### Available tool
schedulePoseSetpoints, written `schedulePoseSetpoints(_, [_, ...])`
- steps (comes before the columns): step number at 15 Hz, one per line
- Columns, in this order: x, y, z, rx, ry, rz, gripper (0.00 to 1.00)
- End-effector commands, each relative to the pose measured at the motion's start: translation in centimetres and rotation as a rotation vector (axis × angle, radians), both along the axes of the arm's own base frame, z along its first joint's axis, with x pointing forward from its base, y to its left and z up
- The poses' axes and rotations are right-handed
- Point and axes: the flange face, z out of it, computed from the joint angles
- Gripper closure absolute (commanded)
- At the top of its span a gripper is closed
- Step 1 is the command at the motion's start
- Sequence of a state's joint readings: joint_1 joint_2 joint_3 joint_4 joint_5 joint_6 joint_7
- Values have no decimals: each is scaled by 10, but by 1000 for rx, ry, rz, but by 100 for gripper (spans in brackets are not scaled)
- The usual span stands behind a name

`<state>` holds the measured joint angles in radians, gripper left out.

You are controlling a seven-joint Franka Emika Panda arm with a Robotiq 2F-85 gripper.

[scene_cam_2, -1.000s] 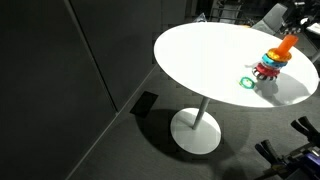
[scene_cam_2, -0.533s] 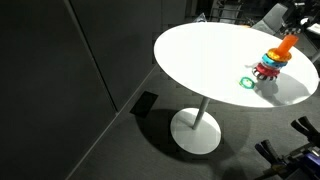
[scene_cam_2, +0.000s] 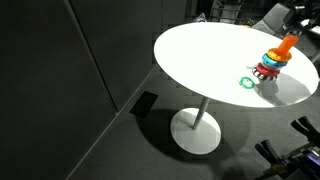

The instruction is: Put the striped ring around the orange rod

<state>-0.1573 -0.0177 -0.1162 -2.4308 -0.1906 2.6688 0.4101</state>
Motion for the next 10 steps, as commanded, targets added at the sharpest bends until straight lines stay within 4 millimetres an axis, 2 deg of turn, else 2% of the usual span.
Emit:
schedulePoseSetpoints(1, [-6, -1, 0, -17, -5, -4, 57])
schedulePoseSetpoints(10, [-15, 6, -3, -54, -20, 0, 57])
